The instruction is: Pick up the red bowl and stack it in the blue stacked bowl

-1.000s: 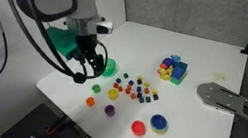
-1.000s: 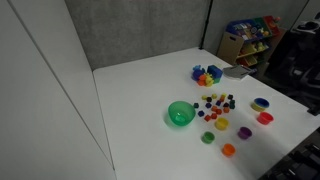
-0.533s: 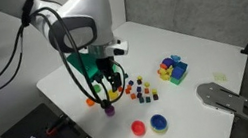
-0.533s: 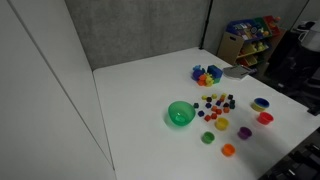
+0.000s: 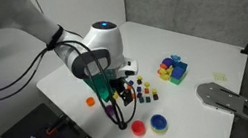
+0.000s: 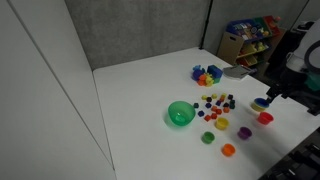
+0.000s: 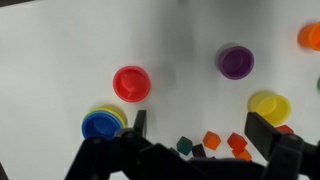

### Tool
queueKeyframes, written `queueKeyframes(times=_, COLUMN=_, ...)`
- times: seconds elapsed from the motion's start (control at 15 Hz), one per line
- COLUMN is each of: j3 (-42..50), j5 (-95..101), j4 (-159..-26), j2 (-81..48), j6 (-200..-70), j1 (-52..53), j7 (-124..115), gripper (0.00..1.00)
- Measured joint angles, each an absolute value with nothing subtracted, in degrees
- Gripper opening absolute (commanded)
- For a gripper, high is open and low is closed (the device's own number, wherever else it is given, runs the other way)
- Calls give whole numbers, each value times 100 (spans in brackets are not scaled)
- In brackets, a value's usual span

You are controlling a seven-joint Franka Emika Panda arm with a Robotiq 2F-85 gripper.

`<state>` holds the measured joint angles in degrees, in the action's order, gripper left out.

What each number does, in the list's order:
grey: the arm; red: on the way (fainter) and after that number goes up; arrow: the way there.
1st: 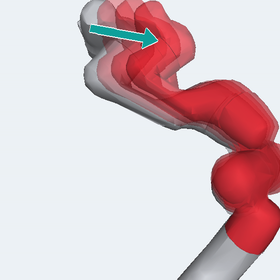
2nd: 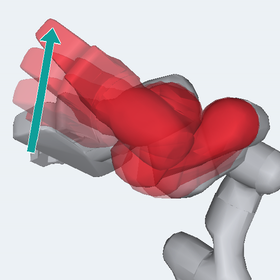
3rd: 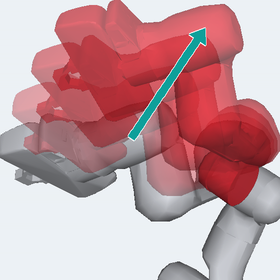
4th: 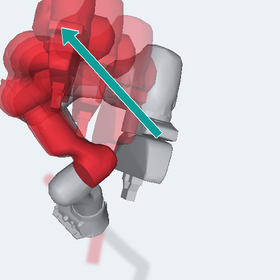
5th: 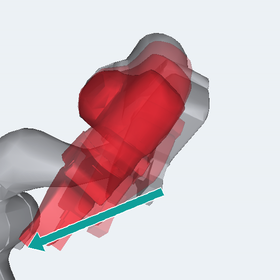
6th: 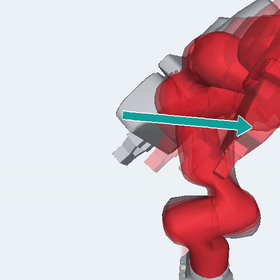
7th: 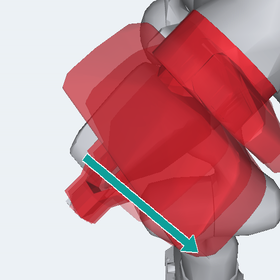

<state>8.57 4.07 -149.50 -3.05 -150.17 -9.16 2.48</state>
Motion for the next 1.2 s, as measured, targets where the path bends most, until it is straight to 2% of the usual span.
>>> queueKeyframes(times=0.6, j3=1379, j5=1012, j4=-14751, j2=-1658, j6=-16315, j1=-880, j7=-107, gripper=100)
queueKeyframes(times=1.2, j3=1555, j5=1010, j4=-14533, j2=-2154, j6=-16441, j1=-782, j7=-126, gripper=100)
